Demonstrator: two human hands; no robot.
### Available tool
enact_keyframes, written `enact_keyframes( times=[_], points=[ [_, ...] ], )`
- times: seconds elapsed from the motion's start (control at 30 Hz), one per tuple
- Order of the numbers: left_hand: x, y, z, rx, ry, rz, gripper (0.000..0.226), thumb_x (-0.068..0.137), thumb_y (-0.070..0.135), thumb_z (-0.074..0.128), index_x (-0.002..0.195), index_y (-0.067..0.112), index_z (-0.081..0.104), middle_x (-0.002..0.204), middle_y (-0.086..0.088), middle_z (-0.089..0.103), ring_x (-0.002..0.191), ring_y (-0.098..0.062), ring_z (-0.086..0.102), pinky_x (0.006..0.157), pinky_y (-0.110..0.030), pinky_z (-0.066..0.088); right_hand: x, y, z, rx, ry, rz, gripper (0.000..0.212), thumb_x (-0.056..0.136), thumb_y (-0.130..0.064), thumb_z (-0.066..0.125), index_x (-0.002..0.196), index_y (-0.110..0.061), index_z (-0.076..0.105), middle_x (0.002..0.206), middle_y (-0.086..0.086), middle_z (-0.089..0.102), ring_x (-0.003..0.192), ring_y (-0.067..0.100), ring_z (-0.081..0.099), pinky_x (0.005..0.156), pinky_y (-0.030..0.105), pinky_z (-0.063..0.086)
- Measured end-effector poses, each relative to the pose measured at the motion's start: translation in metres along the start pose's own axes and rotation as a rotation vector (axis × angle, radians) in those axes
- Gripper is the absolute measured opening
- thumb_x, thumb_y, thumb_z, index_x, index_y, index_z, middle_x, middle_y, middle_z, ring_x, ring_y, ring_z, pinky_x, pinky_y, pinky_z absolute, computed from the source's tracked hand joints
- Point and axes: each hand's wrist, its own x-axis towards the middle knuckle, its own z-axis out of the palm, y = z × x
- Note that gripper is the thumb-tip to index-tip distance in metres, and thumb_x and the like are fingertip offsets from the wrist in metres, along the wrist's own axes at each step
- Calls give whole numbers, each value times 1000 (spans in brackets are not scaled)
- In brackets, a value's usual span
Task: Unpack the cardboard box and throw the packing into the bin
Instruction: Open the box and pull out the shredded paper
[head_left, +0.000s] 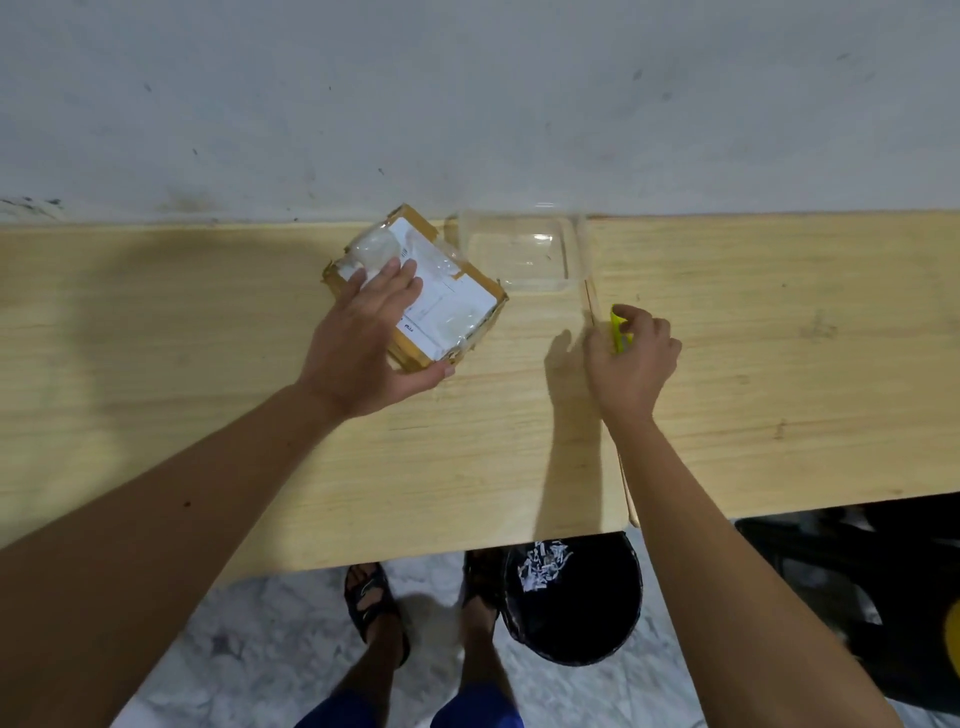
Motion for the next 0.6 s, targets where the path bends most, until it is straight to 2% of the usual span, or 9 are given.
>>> enact_keyframes(
  times=[0.07,0.13,0.27,0.37,0.47,0.6],
  points=[
    [0,0,-5,-11,-17,17,110,76,75,76,151,0,50,166,-14,42,158,-26,35,131,-50,24,0,-28,2,114,-73,-183,37,88,-32,68,123,-23,68,113,1,64,110,27,53,97,36,41],
    [-1,-3,-11,-31,-34,35,110,77,76,74,152,0,50,166,-13,42,158,-25,34,131,-48,23,1,-57,3,234,-185,-319,37,89,-24,72,125,-25,67,111,-3,66,108,21,56,93,37,49],
    [-11,-22,-24,-9,-61,99,102,79,75,68,149,2,54,164,-12,46,158,-28,35,129,-53,26,6,-103,10,329,-459,-503,47,90,-21,76,135,-23,63,125,-5,66,113,11,64,90,25,51],
    [-34,-55,-35,-13,-15,152,87,84,62,71,149,6,55,162,-10,49,158,-28,36,127,-54,31,11,-126,20,281,-617,-591,51,92,-13,70,142,-23,58,137,-5,60,119,9,60,97,32,53],
    [-61,-90,-47,47,-4,162,79,91,52,70,156,14,49,168,-4,42,159,-24,32,129,-51,30,15,-145,36,183,-725,-715,63,87,-1,65,145,-24,55,145,-4,53,128,13,54,104,38,51],
    [-79,-131,-61,141,-49,160,66,106,44,50,161,11,40,171,-6,35,161,-28,28,128,-52,31,20,-166,56,68,-860,-819,76,84,-4,71,152,-30,49,163,0,36,148,14,40,115,34,39]
  ],
)
